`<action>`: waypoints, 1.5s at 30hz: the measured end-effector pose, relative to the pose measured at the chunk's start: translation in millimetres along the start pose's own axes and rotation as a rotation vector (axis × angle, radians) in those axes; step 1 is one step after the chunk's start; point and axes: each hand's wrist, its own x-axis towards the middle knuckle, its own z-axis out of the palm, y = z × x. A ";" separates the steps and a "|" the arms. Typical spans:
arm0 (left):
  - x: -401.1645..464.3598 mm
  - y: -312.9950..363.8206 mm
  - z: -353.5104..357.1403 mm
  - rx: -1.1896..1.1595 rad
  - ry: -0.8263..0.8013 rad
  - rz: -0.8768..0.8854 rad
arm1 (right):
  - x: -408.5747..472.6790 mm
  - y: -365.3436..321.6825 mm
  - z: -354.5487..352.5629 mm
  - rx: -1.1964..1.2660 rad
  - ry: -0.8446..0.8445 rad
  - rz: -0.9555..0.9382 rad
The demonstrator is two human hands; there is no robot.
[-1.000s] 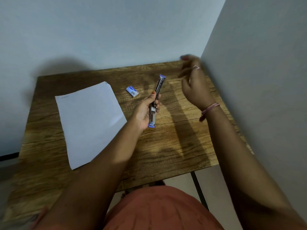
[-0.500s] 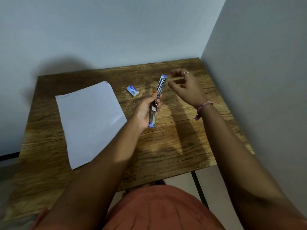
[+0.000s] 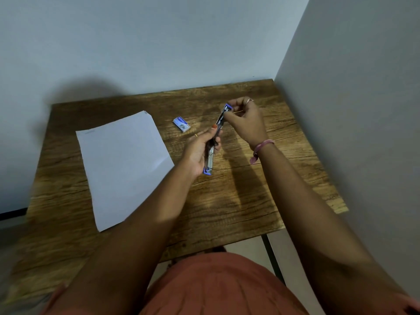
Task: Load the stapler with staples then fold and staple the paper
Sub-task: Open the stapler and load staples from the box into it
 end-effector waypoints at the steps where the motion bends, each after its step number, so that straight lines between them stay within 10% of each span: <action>1: 0.2 0.4 0.2 -0.008 0.000 -0.001 | 0.5 0.2 0.1 0.011 0.002 0.004; 11: 6.9 3.5 -13.0 -0.020 0.004 -0.062 | 4.6 0.1 -4.2 0.041 -0.187 0.069; 18: 9.2 4.6 -18.5 -0.019 -0.039 0.014 | -1.4 -2.5 -15.8 -0.007 0.066 -0.171; 23: 11.0 3.7 -16.6 -0.012 -0.032 0.083 | -10.8 8.5 -20.7 -0.387 -0.280 -0.280; 28: 14.1 3.3 -14.8 0.005 0.005 0.138 | -9.4 1.8 -17.7 -0.120 0.052 -0.263; 32: 16.4 6.4 -11.6 0.043 -0.002 0.152 | -13.6 4.5 -15.7 -0.376 -0.228 -0.352; 36: 17.8 10.0 -15.7 0.050 -0.020 0.156 | -4.3 2.2 -19.4 -0.100 0.080 -0.239; 40: 17.1 11.1 -16.0 0.057 -0.031 0.153 | -4.8 7.7 -26.7 -0.404 -0.322 -0.316; 45: 13.0 12.1 -15.6 0.118 -0.034 0.178 | -3.5 0.4 -22.2 0.024 0.094 -0.206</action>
